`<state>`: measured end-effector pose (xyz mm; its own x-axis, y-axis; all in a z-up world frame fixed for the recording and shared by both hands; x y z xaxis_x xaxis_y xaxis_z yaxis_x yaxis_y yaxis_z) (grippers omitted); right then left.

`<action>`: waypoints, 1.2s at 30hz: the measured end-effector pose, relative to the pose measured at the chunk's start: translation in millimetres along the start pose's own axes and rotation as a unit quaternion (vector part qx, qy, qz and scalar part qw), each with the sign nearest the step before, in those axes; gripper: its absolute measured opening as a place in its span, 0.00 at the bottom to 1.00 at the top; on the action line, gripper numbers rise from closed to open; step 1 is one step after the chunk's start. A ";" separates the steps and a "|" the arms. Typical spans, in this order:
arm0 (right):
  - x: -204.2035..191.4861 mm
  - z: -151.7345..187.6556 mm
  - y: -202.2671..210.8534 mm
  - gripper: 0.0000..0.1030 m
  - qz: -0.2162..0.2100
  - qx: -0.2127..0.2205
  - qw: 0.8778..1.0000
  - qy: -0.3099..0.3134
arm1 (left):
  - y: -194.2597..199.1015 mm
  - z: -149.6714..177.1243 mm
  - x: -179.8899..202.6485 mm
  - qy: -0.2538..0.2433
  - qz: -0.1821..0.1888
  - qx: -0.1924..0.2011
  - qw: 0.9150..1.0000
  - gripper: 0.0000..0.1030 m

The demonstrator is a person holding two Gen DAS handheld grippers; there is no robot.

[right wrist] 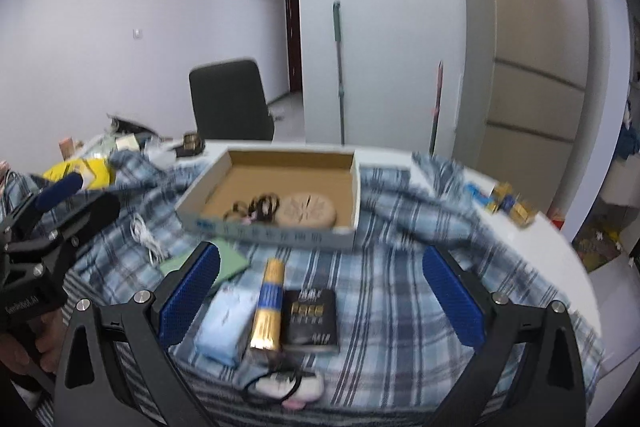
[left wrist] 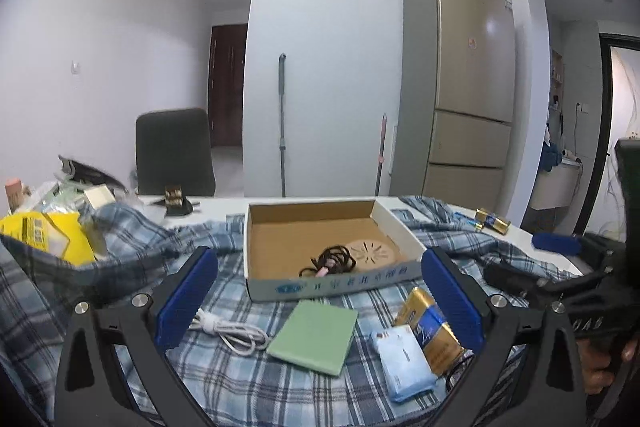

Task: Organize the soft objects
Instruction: 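Grasp the gold-and-blue battery with the right gripper and lift it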

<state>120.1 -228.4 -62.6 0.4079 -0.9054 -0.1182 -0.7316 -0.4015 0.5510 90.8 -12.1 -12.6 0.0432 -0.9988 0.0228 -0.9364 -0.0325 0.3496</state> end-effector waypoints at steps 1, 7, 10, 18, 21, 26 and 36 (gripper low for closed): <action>0.9 5.1 -5.1 0.98 -0.002 -0.011 1.000 -0.003 | -3.5 4.9 0.2 0.003 -0.005 -0.007 1.000 1.00; 1.2 22.3 -26.0 0.98 -0.015 -0.053 0.998 -0.014 | -10.6 11.2 0.5 0.002 -0.005 -0.020 1.000 1.00; -2.2 26.0 -35.0 0.93 -0.019 -0.073 0.997 -0.014 | -9.0 11.1 2.2 -0.003 -0.006 -0.017 1.000 1.00; -16.9 29.9 -60.5 0.60 -0.041 -0.117 0.992 -0.004 | -10.5 10.1 -6.4 0.017 -0.009 -0.022 1.000 1.00; -19.0 35.8 -70.8 0.32 -0.052 -0.137 0.989 -0.010 | -11.8 10.5 -7.5 0.020 -0.008 -0.026 0.999 1.00; -18.1 46.0 -81.3 0.24 -0.056 -0.160 0.985 -0.019 | -12.1 10.9 -1.7 0.008 -0.002 -0.021 1.000 1.00; -14.3 23.4 -39.4 0.17 -0.040 -0.085 0.996 -0.007 | -8.7 12.2 2.8 0.000 0.003 -0.018 1.000 1.00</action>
<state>130.3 -202.8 -102.0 0.4535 -0.8733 -0.1779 -0.5929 -0.4447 0.6714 94.8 -15.0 -27.0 0.0379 -0.9990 0.0252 -0.9236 -0.0254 0.3824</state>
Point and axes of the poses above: each gripper's, at about its wrist camera, not at the fingertips, and y roughly against the way its jaws point, x to its right, z to its underside, the point moved 5 cm from there along -y, roughly the way its jaws point, and after that the axes turned 9 degrees about -z, right-handed, at the moved point
